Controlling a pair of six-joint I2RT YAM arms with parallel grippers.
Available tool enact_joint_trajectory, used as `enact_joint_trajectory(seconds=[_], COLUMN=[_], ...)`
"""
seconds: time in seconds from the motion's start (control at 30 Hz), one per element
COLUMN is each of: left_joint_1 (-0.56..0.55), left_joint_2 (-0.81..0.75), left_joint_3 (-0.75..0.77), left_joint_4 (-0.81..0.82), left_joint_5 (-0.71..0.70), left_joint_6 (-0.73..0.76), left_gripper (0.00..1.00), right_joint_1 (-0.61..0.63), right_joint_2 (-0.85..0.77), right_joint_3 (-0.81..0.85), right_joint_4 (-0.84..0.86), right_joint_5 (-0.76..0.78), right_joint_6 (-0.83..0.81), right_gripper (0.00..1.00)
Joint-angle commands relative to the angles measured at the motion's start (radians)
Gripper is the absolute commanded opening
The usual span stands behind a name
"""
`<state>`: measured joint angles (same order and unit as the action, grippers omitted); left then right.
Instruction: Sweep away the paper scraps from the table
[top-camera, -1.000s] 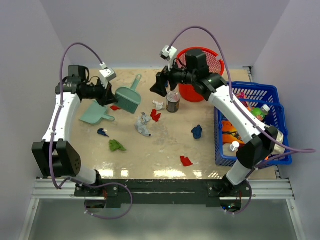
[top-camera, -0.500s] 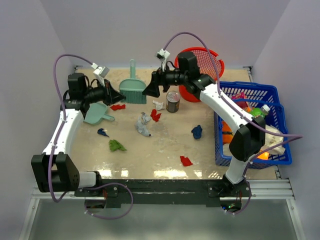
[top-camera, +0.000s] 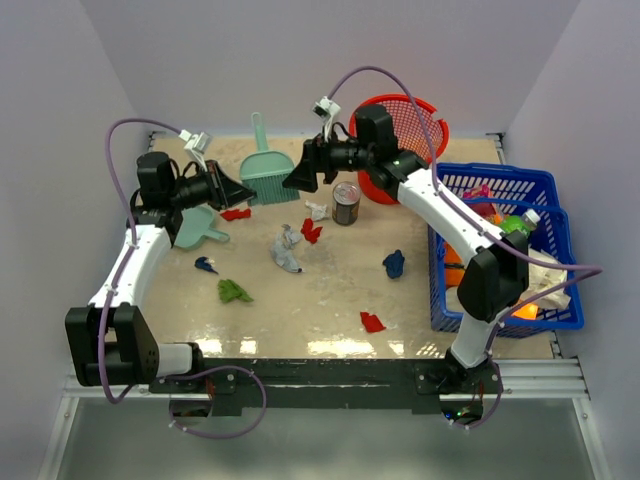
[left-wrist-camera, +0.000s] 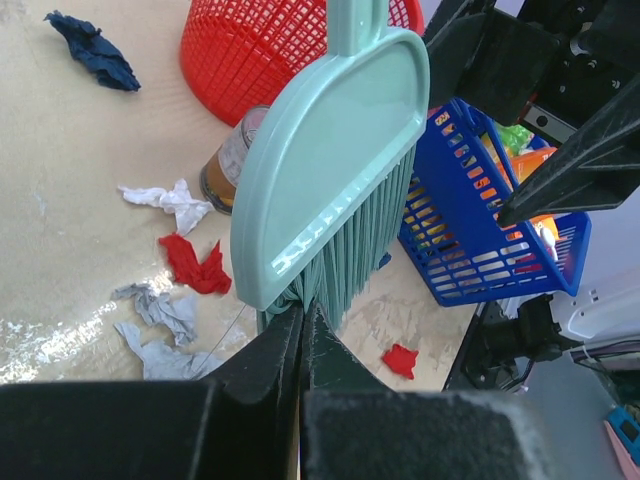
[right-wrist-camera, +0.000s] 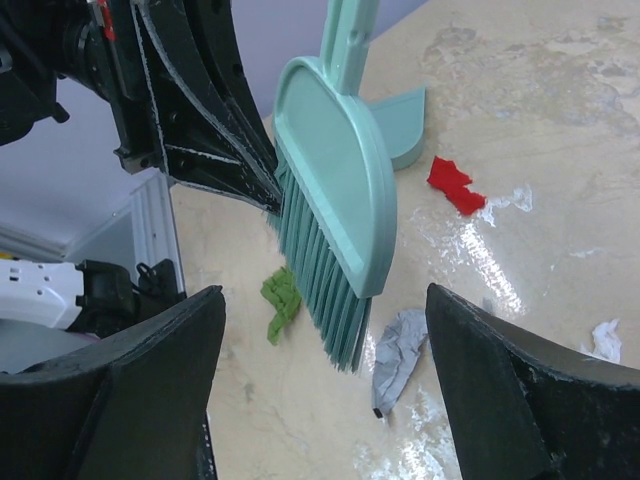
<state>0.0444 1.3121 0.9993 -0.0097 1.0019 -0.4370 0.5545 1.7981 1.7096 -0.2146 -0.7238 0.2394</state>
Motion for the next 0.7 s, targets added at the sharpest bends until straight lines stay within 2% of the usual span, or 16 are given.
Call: enact_joint_trajectory(seconds=[0.0, 0.07, 0.2, 0.27, 0.4, 0.43, 0.47, 0.5, 0.53, 0.57, 0.63, 0.67], left_joint_1=[-0.001, -0.001, -0.001, 0.0, -0.003, -0.006, -0.011, -0.011, -0.011, -0.011, -0.012, -0.009], left_joint_2=[-0.047, -0.048, -0.044, -0.036, -0.014, -0.013, -0.011, -0.005, -0.002, 0.002, 0.018, 0.024], left_joint_3=[0.004, 0.001, -0.001, 0.007, 0.016, 0.027, 0.035, 0.042, 0.053, 0.062, 0.109, 0.134], left_joint_4=[0.048, 0.057, 0.105, 0.111, 0.117, 0.11, 0.09, 0.053, 0.037, 0.016, -0.1, -0.209], left_joint_5=[0.035, 0.043, 0.067, 0.075, 0.087, 0.089, 0.086, 0.084, 0.087, 0.089, 0.096, 0.092], left_joint_6=[-0.011, -0.014, -0.049, -0.052, -0.04, -0.02, 0.031, 0.053, 0.075, 0.134, 0.214, 0.331], left_gripper=[0.0, 0.0, 0.0, 0.0, 0.0, 0.0, 0.02, 0.12, 0.15, 0.18, 0.32, 0.37], right_joint_1=[-0.014, -0.015, -0.015, -0.011, -0.004, -0.005, -0.004, -0.005, -0.005, -0.005, -0.011, -0.014], right_joint_2=[-0.009, 0.004, 0.043, 0.055, 0.084, 0.09, 0.093, 0.095, 0.093, 0.09, 0.075, 0.066], right_joint_3=[0.036, 0.051, 0.032, 0.027, 0.048, 0.057, 0.061, 0.065, 0.076, 0.079, 0.088, 0.09], right_joint_4=[0.052, 0.037, 0.056, 0.064, 0.083, 0.087, 0.096, 0.112, 0.104, 0.098, 0.042, 0.011], right_joint_5=[0.017, 0.023, -0.015, -0.035, -0.048, -0.058, -0.093, -0.115, -0.129, -0.135, -0.12, -0.106], right_joint_6=[0.046, 0.032, 0.069, 0.072, 0.078, 0.078, 0.077, 0.063, 0.046, 0.029, -0.049, -0.083], right_gripper=[0.85, 0.88, 0.86, 0.83, 0.69, 0.54, 0.44, 0.3, 0.04, 0.0, 0.0, 0.0])
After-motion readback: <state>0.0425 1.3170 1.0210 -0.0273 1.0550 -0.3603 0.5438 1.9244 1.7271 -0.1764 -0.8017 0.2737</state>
